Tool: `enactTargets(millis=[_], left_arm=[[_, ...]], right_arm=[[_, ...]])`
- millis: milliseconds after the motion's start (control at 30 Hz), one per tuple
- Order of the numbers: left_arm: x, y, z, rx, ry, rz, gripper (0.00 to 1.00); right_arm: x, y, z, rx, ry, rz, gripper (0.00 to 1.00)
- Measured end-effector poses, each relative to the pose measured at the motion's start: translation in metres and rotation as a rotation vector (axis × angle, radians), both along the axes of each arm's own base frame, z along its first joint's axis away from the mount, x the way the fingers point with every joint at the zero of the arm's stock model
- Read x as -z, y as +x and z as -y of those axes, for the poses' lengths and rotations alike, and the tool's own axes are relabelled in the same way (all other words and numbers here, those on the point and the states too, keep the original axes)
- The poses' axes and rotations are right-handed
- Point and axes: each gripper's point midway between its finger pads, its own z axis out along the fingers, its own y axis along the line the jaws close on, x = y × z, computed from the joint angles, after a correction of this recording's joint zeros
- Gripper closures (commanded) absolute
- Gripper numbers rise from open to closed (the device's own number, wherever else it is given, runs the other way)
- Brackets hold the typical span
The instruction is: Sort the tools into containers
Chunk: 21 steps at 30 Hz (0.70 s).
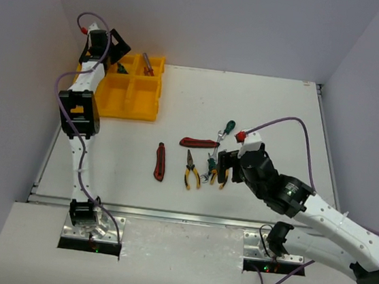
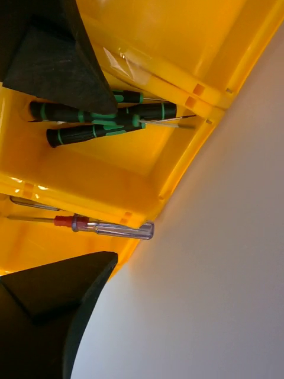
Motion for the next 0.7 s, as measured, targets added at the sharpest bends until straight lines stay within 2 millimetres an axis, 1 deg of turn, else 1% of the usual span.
enactTargets(millis=[33, 100, 167, 233, 267, 300, 367, 400, 433, 467, 500, 533, 567, 600, 633, 667, 700], left_arm=[[-0.005, -0.002, 0.002, 0.005, -0.007, -0.001, 0.00], [-0.024, -0.011, 0.006, 0.013, -0.019, -0.011, 0.00], [-0.059, -0.029, 0.011, 0.019, -0.025, -0.007, 0.00], [-0.108, -0.058, 0.019, 0.029, -0.031, 0.027, 0.00], [-0.131, -0.080, 0.024, 0.036, -0.035, 0.051, 0.00], [-0.154, -0.108, 0.032, 0.046, -0.049, 0.073, 0.00], [-0.205, -0.178, 0.052, 0.069, -0.067, 0.168, 0.00], [-0.227, -0.213, 0.064, 0.080, -0.068, 0.232, 0.00], [-0.246, -0.248, 0.077, 0.095, -0.068, 0.295, 0.00], [-0.262, -0.282, 0.092, 0.119, -0.065, 0.364, 0.00], [-0.270, -0.314, 0.108, 0.153, -0.065, 0.422, 0.00], [-0.273, -0.340, 0.123, 0.194, -0.068, 0.463, 0.00], [-0.281, -0.366, 0.137, 0.242, -0.069, 0.516, 0.00], [-0.284, -0.388, 0.148, 0.284, -0.069, 0.560, 0.00], [-0.280, -0.400, 0.152, 0.302, -0.063, 0.570, 0.00], [-0.269, -0.405, 0.153, 0.312, -0.052, 0.554, 0.00], [-0.253, -0.406, 0.153, 0.319, -0.043, 0.511, 0.00]], right_arm=[[0.004, 0.003, 0.003, 0.018, -0.012, -0.014, 0.01], [0.011, 0.012, 0.010, 0.063, -0.020, -0.053, 0.01], [0.021, 0.024, 0.018, 0.122, -0.025, -0.118, 0.01], [0.033, 0.039, 0.020, 0.185, -0.030, -0.188, 0.01], [0.040, 0.045, 0.019, 0.212, -0.037, -0.220, 0.01], [0.048, 0.051, 0.016, 0.237, -0.042, -0.256, 0.01], [0.065, 0.058, 0.009, 0.275, -0.058, -0.325, 0.01], [0.072, 0.061, 0.005, 0.289, -0.064, -0.353, 0.01], [0.077, 0.063, 0.001, 0.298, -0.069, -0.377, 0.03], [0.083, 0.065, -0.002, 0.302, -0.074, -0.400, 0.08], [0.087, 0.067, -0.007, 0.295, -0.081, -0.421, 0.15], [0.090, 0.069, -0.012, 0.283, -0.088, -0.438, 0.21], [0.094, 0.072, -0.016, 0.270, -0.098, -0.451, 0.27], [0.096, 0.075, -0.020, 0.260, -0.103, -0.463, 0.31], [0.100, 0.077, -0.022, 0.250, -0.116, -0.470, 0.39], [0.105, 0.077, -0.023, 0.237, -0.134, -0.480, 0.43], [0.111, 0.076, -0.022, 0.225, -0.154, -0.494, 0.45]])
